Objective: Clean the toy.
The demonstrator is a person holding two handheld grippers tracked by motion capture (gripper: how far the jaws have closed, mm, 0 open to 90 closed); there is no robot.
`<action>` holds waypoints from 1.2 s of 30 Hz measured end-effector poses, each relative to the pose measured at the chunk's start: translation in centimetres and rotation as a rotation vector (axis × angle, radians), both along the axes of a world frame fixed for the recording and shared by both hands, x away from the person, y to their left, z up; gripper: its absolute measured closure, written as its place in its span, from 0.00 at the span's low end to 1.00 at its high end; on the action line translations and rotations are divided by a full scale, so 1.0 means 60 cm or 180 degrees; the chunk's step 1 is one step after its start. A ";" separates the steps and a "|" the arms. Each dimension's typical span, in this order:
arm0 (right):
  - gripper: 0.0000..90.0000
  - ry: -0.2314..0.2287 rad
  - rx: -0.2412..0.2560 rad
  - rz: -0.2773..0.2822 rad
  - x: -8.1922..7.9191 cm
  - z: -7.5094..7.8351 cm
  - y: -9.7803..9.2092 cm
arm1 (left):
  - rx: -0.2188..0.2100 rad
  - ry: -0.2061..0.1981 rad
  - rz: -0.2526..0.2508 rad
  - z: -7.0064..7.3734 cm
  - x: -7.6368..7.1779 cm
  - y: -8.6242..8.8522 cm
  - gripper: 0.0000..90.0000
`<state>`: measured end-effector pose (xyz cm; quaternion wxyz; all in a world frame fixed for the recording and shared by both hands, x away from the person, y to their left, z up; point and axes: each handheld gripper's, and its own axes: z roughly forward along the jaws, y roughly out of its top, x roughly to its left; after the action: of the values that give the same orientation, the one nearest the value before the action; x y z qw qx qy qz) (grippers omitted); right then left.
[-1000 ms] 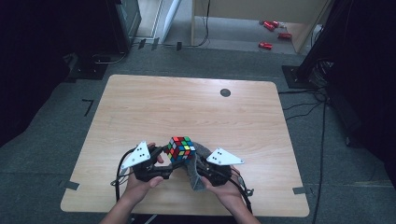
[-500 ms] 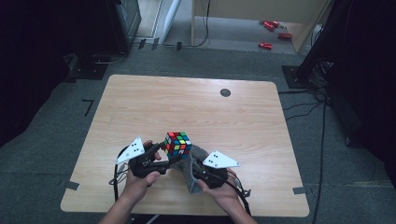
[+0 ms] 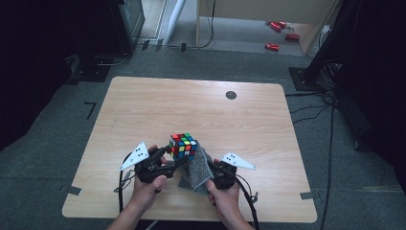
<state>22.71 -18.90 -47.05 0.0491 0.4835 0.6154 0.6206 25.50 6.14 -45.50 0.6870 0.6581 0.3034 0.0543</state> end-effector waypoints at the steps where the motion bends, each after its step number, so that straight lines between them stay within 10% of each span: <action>1: 0.86 0.0000 0.0000 0.0000 0.000 0.000 0.000 | -0.0012 0.0020 0.0005 -0.002 0.001 0.001 0.39; 8: 0.86 -0.0100 -0.0173 0.0495 -0.015 0.002 0.043 | 0.0039 0.0027 -0.0048 -0.006 -0.001 -0.010 0.39; 14: 0.86 -0.0176 -0.0200 0.0270 -0.008 0.015 0.019 | -0.0036 -0.0014 -0.0001 0.001 -0.001 -0.001 0.39; 16: 0.85 -0.0358 -0.0542 0.0077 -0.008 0.018 0.008 | 0.0015 -0.0044 0.0064 0.003 0.001 0.009 0.39; 19: 0.85 -0.0997 -0.1481 -0.0287 -0.011 0.024 -0.003 | 0.0005 -0.0005 0.0151 0.001 0.008 0.022 0.39; 21: 0.83 -0.1169 -0.1759 -0.0265 -0.008 0.023 -0.010 | 0.0022 0.0010 0.0185 -0.001 0.011 0.026 0.39; 25: 0.74 -0.0742 -0.2046 0.0151 0.022 -0.001 -0.019 | 0.0118 0.0022 0.0171 -0.007 0.013 0.026 0.39; 29: 0.43 -0.0392 -0.2141 0.0674 0.040 -0.028 -0.029 | 0.0190 0.0045 0.0154 -0.013 0.015 0.024 0.39; 36: 0.22 -0.0566 -0.2339 0.1007 0.023 -0.004 -0.061 | 0.0208 0.0063 0.0177 -0.017 0.019 0.031 0.39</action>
<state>24.11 -22.58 -47.30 0.1754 0.2777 0.8562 0.3988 26.63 7.99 -46.49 0.6603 0.6720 0.3264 0.0767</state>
